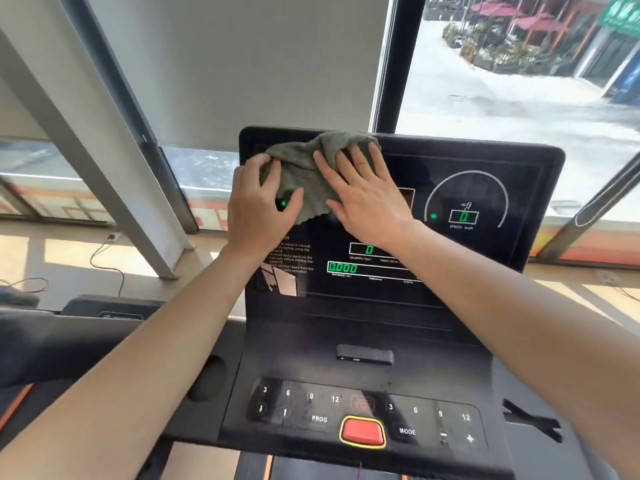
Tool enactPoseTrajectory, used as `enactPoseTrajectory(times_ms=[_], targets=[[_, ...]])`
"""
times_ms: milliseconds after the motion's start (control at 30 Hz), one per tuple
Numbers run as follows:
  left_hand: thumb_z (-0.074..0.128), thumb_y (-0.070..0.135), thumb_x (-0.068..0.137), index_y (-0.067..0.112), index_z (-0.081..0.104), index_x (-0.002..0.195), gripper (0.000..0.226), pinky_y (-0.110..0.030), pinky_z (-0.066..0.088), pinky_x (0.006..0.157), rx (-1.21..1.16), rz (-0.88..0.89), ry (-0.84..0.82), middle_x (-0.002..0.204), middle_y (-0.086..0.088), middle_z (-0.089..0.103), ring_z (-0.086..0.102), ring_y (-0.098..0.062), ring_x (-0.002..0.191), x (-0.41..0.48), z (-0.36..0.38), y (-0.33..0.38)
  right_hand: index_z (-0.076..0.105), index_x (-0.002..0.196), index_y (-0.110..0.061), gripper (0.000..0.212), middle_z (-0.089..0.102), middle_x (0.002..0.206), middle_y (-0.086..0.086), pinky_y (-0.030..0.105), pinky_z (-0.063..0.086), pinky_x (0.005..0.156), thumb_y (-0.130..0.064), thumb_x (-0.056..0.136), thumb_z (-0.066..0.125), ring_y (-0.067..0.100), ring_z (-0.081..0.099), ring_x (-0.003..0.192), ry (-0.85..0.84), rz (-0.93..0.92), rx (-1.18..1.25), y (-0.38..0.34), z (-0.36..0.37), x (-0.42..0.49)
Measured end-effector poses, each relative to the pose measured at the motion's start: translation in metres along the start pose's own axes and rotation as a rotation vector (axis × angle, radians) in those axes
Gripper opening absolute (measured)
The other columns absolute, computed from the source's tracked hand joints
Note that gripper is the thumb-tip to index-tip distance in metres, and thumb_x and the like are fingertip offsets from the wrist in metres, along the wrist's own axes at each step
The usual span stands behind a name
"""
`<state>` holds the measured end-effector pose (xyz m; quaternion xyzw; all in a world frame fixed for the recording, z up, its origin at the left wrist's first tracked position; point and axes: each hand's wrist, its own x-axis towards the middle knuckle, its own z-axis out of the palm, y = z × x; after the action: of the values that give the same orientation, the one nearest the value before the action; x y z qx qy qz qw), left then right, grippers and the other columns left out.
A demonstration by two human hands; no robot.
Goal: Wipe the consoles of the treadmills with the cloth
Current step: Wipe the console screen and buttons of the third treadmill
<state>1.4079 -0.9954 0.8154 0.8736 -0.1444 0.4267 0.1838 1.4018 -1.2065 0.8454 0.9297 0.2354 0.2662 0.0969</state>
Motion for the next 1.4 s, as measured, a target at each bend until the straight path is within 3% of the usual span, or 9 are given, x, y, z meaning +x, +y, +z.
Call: enactPoseTrajectory(times_ms=[167,367,600,700,800,900,1133,1400], targets=[[0.064,0.028,0.098,-0.007,0.055,0.136,0.052,-0.044,0.04,0.115,0.014,0.077,-0.092,0.15,-0.023,0.046,0.045,-0.037,0.135,-0.051,0.012,-0.011,0.014,0.16,-0.016,0.073,0.041,0.152,0.012,0.054,0.01,0.122,-0.045,0.1,0.045,0.036,0.03,0.145,-0.061,-0.079,-0.011,-0.036,0.023,-0.042],[0.07,0.024,0.096,-0.01,0.055,0.134,0.053,-0.049,0.039,0.116,0.071,0.139,-0.231,0.154,-0.026,0.04,0.038,-0.04,0.144,-0.142,0.015,-0.016,0.007,0.16,-0.017,0.079,0.035,0.154,0.008,0.054,0.009,0.123,-0.04,0.098,0.049,0.033,0.029,0.143,-0.189,-0.042,0.081,-0.084,0.05,-0.107],[0.07,0.02,0.094,0.004,0.05,0.135,0.049,-0.044,0.044,0.114,-0.087,-0.086,-0.345,0.163,-0.017,0.029,0.025,-0.03,0.153,-0.193,0.013,-0.008,0.009,0.16,-0.02,0.071,0.034,0.155,0.006,0.053,0.009,0.123,-0.038,0.101,0.043,0.032,0.029,0.144,-0.262,-0.038,0.155,-0.11,0.062,-0.14],[0.064,0.028,0.097,0.01,0.034,0.152,0.065,-0.045,0.039,0.117,-0.001,-0.081,-0.415,0.166,-0.022,0.016,0.014,-0.035,0.155,-0.184,0.011,-0.004,0.008,0.161,-0.024,0.068,0.037,0.151,0.006,0.052,0.009,0.123,-0.04,0.103,0.041,0.032,0.029,0.143,-0.238,-0.015,0.156,-0.11,0.06,-0.134],[0.058,0.037,0.099,0.012,0.023,0.16,0.075,-0.048,0.037,0.116,0.145,0.003,-0.441,0.163,-0.03,0.014,0.016,-0.044,0.152,-0.16,0.01,-0.011,0.009,0.16,-0.026,0.067,0.038,0.148,0.008,0.052,0.009,0.123,-0.041,0.103,0.04,0.032,0.029,0.142,-0.187,0.015,0.128,-0.101,0.054,-0.113],[0.054,0.043,0.101,0.011,0.021,0.16,0.075,-0.048,0.039,0.115,0.208,0.034,-0.426,0.164,-0.03,0.012,0.015,-0.043,0.153,-0.13,0.006,-0.021,0.01,0.16,-0.027,0.067,0.038,0.148,0.009,0.053,0.009,0.123,-0.04,0.103,0.041,0.033,0.029,0.142,-0.129,0.028,0.083,-0.087,0.044,-0.083],[0.044,0.052,0.102,0.005,0.018,0.16,0.079,-0.049,0.019,0.124,0.228,0.122,-0.325,0.165,-0.029,0.01,0.009,-0.042,0.154,-0.032,-0.004,-0.04,0.008,0.16,-0.026,0.07,0.038,0.152,0.014,0.052,0.008,0.124,-0.05,0.103,0.039,0.035,0.028,0.145,0.0,0.045,0.006,-0.049,0.019,-0.012],[0.044,0.052,0.103,-0.006,0.012,0.157,0.085,-0.045,0.023,0.125,0.199,0.213,-0.269,0.167,-0.023,0.007,0.009,-0.035,0.155,0.023,-0.005,-0.048,0.006,0.16,-0.023,0.074,0.028,0.162,0.012,0.048,0.004,0.125,-0.056,0.1,0.034,0.03,0.019,0.152,0.04,0.059,0.007,-0.03,-0.001,0.039]])
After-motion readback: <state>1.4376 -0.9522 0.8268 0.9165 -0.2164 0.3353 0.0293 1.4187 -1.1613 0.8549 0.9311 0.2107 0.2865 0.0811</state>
